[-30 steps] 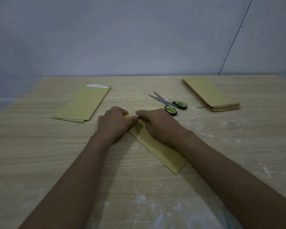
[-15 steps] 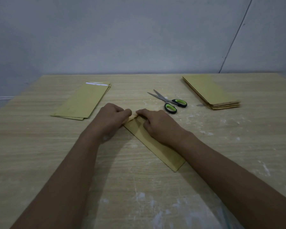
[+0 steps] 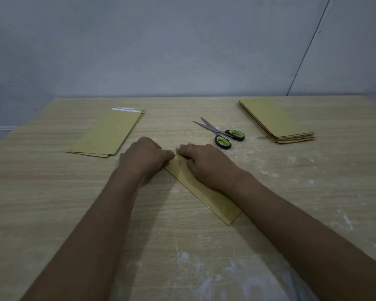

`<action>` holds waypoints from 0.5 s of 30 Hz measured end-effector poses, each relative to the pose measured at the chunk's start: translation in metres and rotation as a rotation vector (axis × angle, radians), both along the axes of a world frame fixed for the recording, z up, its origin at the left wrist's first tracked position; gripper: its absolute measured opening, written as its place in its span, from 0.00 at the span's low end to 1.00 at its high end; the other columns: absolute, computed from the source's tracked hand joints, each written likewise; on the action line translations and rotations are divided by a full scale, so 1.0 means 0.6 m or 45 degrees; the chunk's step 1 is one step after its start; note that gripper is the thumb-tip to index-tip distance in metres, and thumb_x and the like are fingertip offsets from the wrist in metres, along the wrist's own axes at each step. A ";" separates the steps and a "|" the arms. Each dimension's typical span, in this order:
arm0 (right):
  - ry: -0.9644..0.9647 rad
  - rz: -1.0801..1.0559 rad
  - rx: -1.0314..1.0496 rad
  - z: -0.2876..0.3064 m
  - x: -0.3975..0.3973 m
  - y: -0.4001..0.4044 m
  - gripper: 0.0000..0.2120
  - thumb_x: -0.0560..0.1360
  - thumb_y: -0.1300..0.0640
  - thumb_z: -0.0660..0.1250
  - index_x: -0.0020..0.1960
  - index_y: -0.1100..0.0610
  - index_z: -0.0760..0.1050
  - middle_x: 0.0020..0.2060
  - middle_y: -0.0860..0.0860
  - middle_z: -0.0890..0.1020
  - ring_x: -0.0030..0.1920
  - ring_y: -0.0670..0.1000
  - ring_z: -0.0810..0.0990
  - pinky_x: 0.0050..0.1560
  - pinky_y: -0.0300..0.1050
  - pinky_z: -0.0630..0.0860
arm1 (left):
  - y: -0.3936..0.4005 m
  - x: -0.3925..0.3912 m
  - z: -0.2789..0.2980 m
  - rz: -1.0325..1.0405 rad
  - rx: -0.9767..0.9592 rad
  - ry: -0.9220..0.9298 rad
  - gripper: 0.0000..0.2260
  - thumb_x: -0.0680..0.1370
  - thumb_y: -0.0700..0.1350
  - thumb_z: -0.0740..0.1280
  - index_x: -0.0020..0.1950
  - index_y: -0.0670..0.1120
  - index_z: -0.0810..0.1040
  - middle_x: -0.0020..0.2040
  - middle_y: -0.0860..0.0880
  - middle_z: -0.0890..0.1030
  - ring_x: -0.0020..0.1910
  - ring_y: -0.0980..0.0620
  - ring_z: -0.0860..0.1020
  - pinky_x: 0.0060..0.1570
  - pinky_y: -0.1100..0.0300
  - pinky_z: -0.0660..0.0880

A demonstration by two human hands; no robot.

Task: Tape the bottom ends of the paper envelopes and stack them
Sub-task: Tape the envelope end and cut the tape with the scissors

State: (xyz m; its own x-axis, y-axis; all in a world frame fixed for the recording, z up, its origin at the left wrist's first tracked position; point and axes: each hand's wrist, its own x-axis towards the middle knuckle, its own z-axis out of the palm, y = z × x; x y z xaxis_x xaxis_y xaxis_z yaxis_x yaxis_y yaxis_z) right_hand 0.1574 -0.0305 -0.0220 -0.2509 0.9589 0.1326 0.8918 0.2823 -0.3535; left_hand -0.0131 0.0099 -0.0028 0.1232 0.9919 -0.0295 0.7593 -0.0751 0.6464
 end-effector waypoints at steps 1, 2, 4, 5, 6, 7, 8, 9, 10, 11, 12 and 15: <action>0.011 0.007 -0.007 0.001 0.000 -0.002 0.24 0.81 0.61 0.56 0.75 0.50 0.67 0.73 0.51 0.70 0.75 0.51 0.64 0.73 0.50 0.63 | 0.000 0.002 0.000 0.012 -0.002 -0.008 0.18 0.57 0.58 0.66 0.20 0.44 0.71 0.21 0.51 0.66 0.45 0.38 0.80 0.42 0.51 0.69; 0.022 0.019 -0.018 0.003 0.001 -0.004 0.24 0.81 0.62 0.56 0.76 0.48 0.66 0.74 0.51 0.70 0.76 0.51 0.63 0.73 0.48 0.62 | 0.001 0.004 0.001 0.015 0.001 -0.012 0.19 0.57 0.59 0.66 0.21 0.44 0.70 0.21 0.51 0.67 0.45 0.37 0.80 0.42 0.51 0.68; -0.017 0.062 -0.054 0.008 0.001 -0.008 0.24 0.82 0.60 0.54 0.77 0.46 0.63 0.76 0.52 0.66 0.77 0.51 0.60 0.74 0.46 0.58 | 0.002 0.005 -0.001 0.023 0.003 -0.036 0.20 0.58 0.61 0.68 0.22 0.44 0.70 0.21 0.50 0.67 0.45 0.37 0.80 0.41 0.54 0.66; -0.064 0.085 -0.070 0.010 0.000 -0.009 0.23 0.83 0.59 0.53 0.77 0.46 0.62 0.77 0.53 0.64 0.78 0.52 0.59 0.75 0.45 0.57 | 0.002 0.003 -0.002 0.028 0.000 -0.051 0.21 0.59 0.62 0.70 0.23 0.44 0.71 0.22 0.50 0.67 0.44 0.37 0.79 0.40 0.55 0.65; -0.104 0.099 -0.078 0.012 -0.002 -0.010 0.23 0.84 0.58 0.52 0.77 0.47 0.62 0.77 0.53 0.63 0.78 0.52 0.58 0.75 0.45 0.56 | 0.002 0.000 -0.003 0.032 -0.001 -0.056 0.22 0.61 0.62 0.71 0.23 0.44 0.71 0.22 0.50 0.68 0.41 0.36 0.79 0.39 0.56 0.65; -0.130 0.094 -0.081 0.013 -0.004 -0.010 0.23 0.84 0.57 0.52 0.78 0.48 0.61 0.77 0.54 0.62 0.78 0.52 0.58 0.74 0.44 0.55 | 0.002 -0.003 -0.003 0.034 0.000 -0.061 0.23 0.62 0.62 0.72 0.24 0.44 0.72 0.21 0.51 0.68 0.36 0.36 0.77 0.37 0.56 0.65; -0.149 0.083 -0.081 0.014 -0.006 -0.011 0.23 0.84 0.56 0.52 0.78 0.48 0.61 0.77 0.54 0.62 0.78 0.52 0.58 0.74 0.44 0.56 | 0.002 -0.007 -0.003 0.037 -0.008 -0.080 0.23 0.64 0.61 0.73 0.24 0.44 0.71 0.20 0.52 0.67 0.30 0.40 0.74 0.34 0.57 0.65; -0.172 0.071 -0.076 0.015 -0.010 -0.012 0.23 0.83 0.55 0.53 0.78 0.49 0.61 0.78 0.54 0.62 0.78 0.53 0.58 0.75 0.46 0.57 | 0.002 -0.012 -0.002 0.043 -0.033 -0.121 0.23 0.68 0.58 0.74 0.24 0.45 0.70 0.20 0.53 0.66 0.26 0.45 0.69 0.32 0.58 0.63; -0.205 0.059 -0.057 0.014 -0.014 -0.012 0.23 0.83 0.54 0.53 0.78 0.50 0.62 0.78 0.54 0.62 0.78 0.53 0.58 0.75 0.49 0.59 | 0.004 -0.016 0.000 0.050 -0.071 -0.172 0.23 0.71 0.56 0.74 0.25 0.46 0.68 0.20 0.53 0.64 0.25 0.50 0.66 0.31 0.59 0.61; -0.238 0.049 -0.032 0.013 -0.017 -0.012 0.24 0.82 0.53 0.53 0.77 0.50 0.63 0.77 0.53 0.62 0.77 0.54 0.59 0.74 0.53 0.61 | 0.008 -0.019 0.003 0.054 -0.107 -0.217 0.23 0.73 0.56 0.73 0.25 0.47 0.68 0.20 0.53 0.64 0.23 0.51 0.64 0.31 0.59 0.61; -0.250 0.046 -0.011 0.013 -0.019 -0.013 0.24 0.81 0.52 0.52 0.77 0.51 0.64 0.77 0.52 0.64 0.76 0.54 0.61 0.73 0.55 0.62 | 0.010 -0.023 0.007 0.062 -0.133 -0.248 0.23 0.74 0.58 0.72 0.27 0.47 0.70 0.19 0.53 0.65 0.22 0.52 0.65 0.31 0.59 0.61; -0.190 0.057 -0.045 0.016 -0.018 -0.015 0.25 0.80 0.53 0.53 0.77 0.52 0.64 0.76 0.52 0.67 0.76 0.54 0.63 0.72 0.55 0.62 | 0.016 -0.031 0.012 0.061 -0.146 -0.278 0.22 0.75 0.58 0.70 0.30 0.43 0.76 0.20 0.50 0.70 0.23 0.50 0.68 0.33 0.58 0.64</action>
State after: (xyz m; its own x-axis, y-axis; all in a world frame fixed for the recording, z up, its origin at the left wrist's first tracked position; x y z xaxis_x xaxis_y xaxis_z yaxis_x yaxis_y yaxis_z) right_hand 0.1464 -0.0396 -0.0124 -0.3082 0.9496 0.0569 0.9219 0.3129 -0.2286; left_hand -0.0314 0.0193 0.0047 0.0921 0.9885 -0.1202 0.6019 0.0409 0.7975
